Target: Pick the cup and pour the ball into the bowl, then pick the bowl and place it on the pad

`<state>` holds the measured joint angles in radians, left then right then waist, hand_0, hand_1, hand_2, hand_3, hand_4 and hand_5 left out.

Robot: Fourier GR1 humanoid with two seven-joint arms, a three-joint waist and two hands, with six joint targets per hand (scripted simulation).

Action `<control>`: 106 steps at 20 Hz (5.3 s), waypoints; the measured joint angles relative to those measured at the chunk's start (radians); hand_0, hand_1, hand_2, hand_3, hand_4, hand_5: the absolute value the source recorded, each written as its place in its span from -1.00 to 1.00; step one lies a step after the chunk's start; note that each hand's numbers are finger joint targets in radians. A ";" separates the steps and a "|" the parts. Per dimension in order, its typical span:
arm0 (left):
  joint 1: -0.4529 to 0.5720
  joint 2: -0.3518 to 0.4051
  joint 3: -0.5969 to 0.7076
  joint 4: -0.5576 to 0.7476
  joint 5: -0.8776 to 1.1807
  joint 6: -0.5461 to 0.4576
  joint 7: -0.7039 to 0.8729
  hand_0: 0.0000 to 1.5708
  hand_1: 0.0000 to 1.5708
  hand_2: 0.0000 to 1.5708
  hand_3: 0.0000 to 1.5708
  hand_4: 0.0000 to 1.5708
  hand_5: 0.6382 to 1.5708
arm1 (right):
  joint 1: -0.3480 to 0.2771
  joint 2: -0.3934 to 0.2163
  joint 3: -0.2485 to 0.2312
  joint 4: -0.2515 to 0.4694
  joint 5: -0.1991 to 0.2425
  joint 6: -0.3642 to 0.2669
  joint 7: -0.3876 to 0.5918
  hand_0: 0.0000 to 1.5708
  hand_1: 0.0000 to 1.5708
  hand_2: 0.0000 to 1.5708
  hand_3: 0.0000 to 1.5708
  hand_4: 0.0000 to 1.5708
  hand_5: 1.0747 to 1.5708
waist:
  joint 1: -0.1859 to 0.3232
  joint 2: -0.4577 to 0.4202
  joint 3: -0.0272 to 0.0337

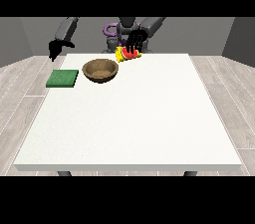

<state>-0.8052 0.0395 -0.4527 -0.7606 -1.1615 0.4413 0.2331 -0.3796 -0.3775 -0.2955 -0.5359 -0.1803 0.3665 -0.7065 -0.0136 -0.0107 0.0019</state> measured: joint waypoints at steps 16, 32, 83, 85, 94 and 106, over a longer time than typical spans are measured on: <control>-0.090 -0.037 -0.153 -0.197 -0.218 -0.347 0.108 -1.00 -1.00 1.00 1.00 -0.16 0.94 | 0.027 -0.036 -0.018 0.060 -0.007 0.004 -0.042 -1.00 -1.00 -0.82 -0.68 -0.47 0.83 | 0.040 0.003 -0.0009; -0.104 0.011 -0.137 -0.280 -0.334 -0.477 -0.016 -1.00 -1.00 1.00 1.00 0.23 0.99 | 0.008 -0.051 -0.017 0.047 -0.034 0.028 0.007 -1.00 -1.00 -0.65 -0.75 -0.06 0.94 | 0.051 0.020 -0.0014; 0.466 0.115 0.599 -0.151 0.958 -0.431 -0.826 -1.00 -1.00 -1.00 -1.00 -1.00 -0.88 | -0.041 0.164 0.015 -0.073 -0.156 -0.131 0.247 -1.00 -1.00 -1.00 -1.00 -1.00 1.00 | 0.115 0.127 -0.0022; 0.470 0.118 0.589 -0.175 0.958 -0.442 -0.816 -1.00 -1.00 -1.00 -1.00 -1.00 -0.87 | -0.058 0.183 0.013 -0.046 -0.154 -0.159 0.235 -1.00 -1.00 -1.00 -1.00 -1.00 1.00 | 0.131 0.134 -0.0018; 0.453 0.133 0.584 -0.261 0.975 -0.462 -0.796 -1.00 -1.00 -1.00 -1.00 -1.00 -0.87 | -0.116 0.176 -0.019 0.025 -0.171 -0.200 0.175 0.58 0.58 0.81 -0.35 -0.46 0.86 | 0.161 0.194 -0.0180; 0.351 0.125 0.512 -0.347 0.950 -0.507 -0.810 -1.00 -1.00 -1.00 -1.00 -1.00 -0.83 | 0.115 0.044 0.141 -0.158 0.094 -0.594 -0.021 1.00 1.00 1.00 1.00 0.64 0.99 | 0.352 0.304 -0.0826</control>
<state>-0.4545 0.1642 0.0592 -1.1071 -0.2114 -0.0661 -0.5768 -0.2648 -0.3331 -0.1544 -0.6938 -0.0860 -0.2279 -0.7277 0.3388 0.2931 -0.0807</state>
